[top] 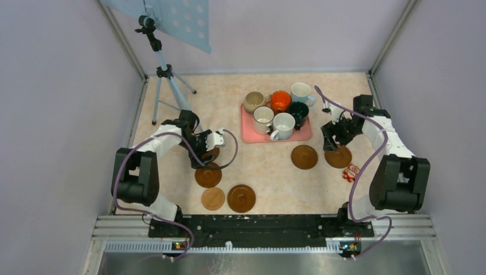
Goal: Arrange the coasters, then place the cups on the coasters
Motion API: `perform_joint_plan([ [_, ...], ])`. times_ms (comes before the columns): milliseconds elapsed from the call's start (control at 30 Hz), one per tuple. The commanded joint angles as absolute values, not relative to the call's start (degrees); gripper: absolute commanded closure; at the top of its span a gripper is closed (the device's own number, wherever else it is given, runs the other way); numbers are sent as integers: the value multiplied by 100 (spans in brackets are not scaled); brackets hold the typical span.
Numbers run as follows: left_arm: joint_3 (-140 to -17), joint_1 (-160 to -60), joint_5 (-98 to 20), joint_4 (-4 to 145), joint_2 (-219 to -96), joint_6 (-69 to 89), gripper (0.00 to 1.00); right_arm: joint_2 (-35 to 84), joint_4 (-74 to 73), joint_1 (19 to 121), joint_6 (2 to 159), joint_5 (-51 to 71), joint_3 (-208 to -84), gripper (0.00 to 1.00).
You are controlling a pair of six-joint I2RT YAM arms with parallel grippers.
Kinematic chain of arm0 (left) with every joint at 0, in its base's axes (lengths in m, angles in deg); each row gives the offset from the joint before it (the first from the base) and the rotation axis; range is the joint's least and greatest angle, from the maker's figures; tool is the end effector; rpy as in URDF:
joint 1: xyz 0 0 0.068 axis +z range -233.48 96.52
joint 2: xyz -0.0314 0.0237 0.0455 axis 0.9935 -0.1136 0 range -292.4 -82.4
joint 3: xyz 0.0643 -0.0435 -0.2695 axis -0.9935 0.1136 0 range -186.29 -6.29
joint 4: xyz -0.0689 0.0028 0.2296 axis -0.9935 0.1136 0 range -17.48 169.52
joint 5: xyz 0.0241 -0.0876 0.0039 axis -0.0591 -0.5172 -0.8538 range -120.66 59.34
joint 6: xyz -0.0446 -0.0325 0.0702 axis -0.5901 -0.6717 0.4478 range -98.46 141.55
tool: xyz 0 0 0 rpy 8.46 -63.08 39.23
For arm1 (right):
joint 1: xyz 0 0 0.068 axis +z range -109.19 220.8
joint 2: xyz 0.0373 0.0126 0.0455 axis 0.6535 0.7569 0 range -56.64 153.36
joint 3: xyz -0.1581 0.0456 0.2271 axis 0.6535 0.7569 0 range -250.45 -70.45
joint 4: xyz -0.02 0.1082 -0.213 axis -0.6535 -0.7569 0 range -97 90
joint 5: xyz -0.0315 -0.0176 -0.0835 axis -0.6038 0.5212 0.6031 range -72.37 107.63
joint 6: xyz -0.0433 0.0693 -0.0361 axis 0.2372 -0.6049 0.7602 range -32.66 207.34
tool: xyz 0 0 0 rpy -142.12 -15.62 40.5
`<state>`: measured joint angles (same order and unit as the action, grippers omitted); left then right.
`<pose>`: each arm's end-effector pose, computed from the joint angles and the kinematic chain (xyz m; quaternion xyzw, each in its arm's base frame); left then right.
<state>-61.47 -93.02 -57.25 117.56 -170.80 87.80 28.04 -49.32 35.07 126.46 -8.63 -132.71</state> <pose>0.2508 -0.0783 0.1719 0.6132 0.7495 -0.1540 0.1962 0.2704 0.0083 0.2170 -0.3106 0.9107 0.1484 0.2283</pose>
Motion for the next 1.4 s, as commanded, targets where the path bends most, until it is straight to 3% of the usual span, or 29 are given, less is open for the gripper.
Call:
perform_joint_plan([
  [0,-6418,-9301,-5829,11755,-17488,9212,11,2518,-4956,3544,12593,-968,-13192,28],
  [300,-6261,-9699,-5690,11329,-17756,8901,16,2353,-4909,3544,12596,-859,-12983,29],
  [600,-5870,-10974,-5621,10552,-17719,7714,42,2289,-4776,3544,12534,-822,-12834,29],
  [700,-6015,-11367,-5775,10447,-17841,7348,46,2298,-4748,3544,12516,-821,-12829,29],
  [1133,-7115,-12723,-5869,9987,-18872,6760,50,2301,-4713,3544,12394,-990,-12848,31],
  [1233,-7225,-12900,-6004,10171,-18958,7230,50,2265,-4689,3544,12338,-1130,-12834,31],
  [1367,-7169,-13043,-5851,10088,-18746,7362,38,2172,-4590,3564,12089,-1550,-12850,34],
])
